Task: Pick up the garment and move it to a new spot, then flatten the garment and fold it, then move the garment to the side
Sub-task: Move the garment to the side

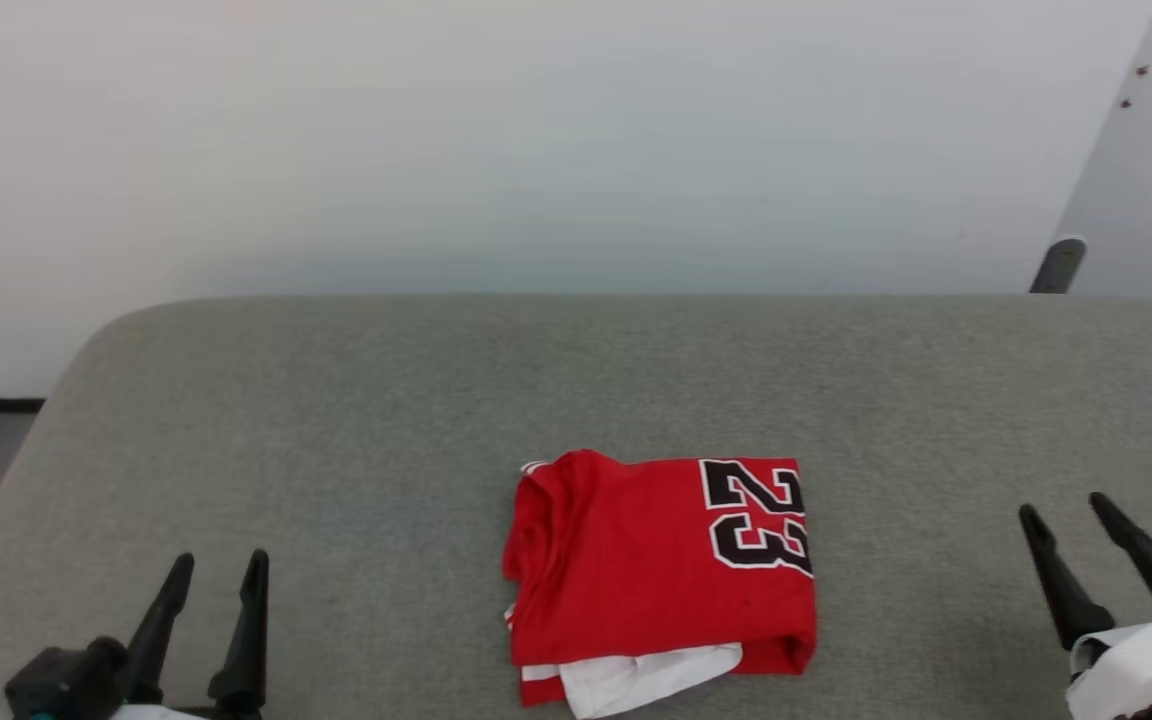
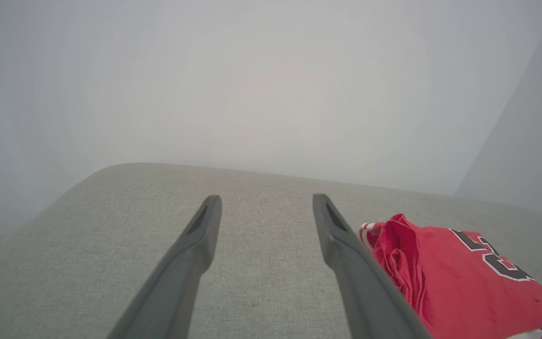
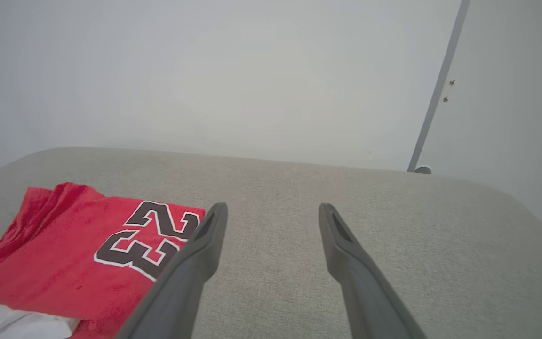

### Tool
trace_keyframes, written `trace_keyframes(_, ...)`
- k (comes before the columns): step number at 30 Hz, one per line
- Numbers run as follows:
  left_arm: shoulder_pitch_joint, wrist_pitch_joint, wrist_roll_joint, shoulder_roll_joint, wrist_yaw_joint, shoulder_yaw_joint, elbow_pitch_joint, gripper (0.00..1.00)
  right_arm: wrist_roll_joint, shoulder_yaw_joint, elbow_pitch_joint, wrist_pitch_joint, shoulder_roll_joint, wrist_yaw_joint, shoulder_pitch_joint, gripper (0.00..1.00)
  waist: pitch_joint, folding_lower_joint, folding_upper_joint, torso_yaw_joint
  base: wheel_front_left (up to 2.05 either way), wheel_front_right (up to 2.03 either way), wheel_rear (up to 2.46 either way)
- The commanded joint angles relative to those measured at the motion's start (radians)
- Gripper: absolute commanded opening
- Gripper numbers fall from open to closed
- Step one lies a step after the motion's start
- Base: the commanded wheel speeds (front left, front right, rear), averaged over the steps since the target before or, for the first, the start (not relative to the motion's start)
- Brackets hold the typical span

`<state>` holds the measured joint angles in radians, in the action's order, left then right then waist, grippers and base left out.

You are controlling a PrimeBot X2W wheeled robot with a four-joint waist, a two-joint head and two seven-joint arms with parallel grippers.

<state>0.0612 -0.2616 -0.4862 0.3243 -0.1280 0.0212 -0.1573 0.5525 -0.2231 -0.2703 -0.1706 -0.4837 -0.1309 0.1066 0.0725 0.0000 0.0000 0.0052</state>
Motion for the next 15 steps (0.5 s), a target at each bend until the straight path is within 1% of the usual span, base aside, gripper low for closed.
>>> trace_keyframes(1, -0.016, -0.003, -0.006, 0.005, -0.004, 0.005, -0.006, 1.00, 0.011, -0.005, 0.007, 0.017, 0.009, 0.000, 0.001, 1.00, -0.009, 0.0000, 0.0000, 0.027, 0.00, 0.00, 0.00)
trace_keyframes(7, -0.056, -0.003, -0.016, 0.007, -0.004, 0.030, -0.035, 1.00, 0.051, -0.076, 0.016, 0.115, 0.004, 0.000, 0.059, 1.00, -0.031, 0.0000, 0.0000, 0.100, 0.00, 0.00, 0.00)
trace_keyframes(10, -0.078, -0.003, -0.015, 0.005, -0.004, 0.060, -0.044, 1.00, 0.084, -0.107, 0.002, 0.169, 0.004, 0.001, 0.093, 1.00, -0.045, 0.0000, 0.0000, 0.144, 0.00, 0.00, 0.00)
trace_keyframes(15, -0.107, -0.003, -0.025, -0.005, -0.004, 0.090, -0.064, 1.00, 0.130, -0.161, -0.044, 0.313, -0.005, 0.001, 0.138, 1.00, -0.071, 0.0000, 0.0000, 0.208, 0.00, 0.00, 0.00)
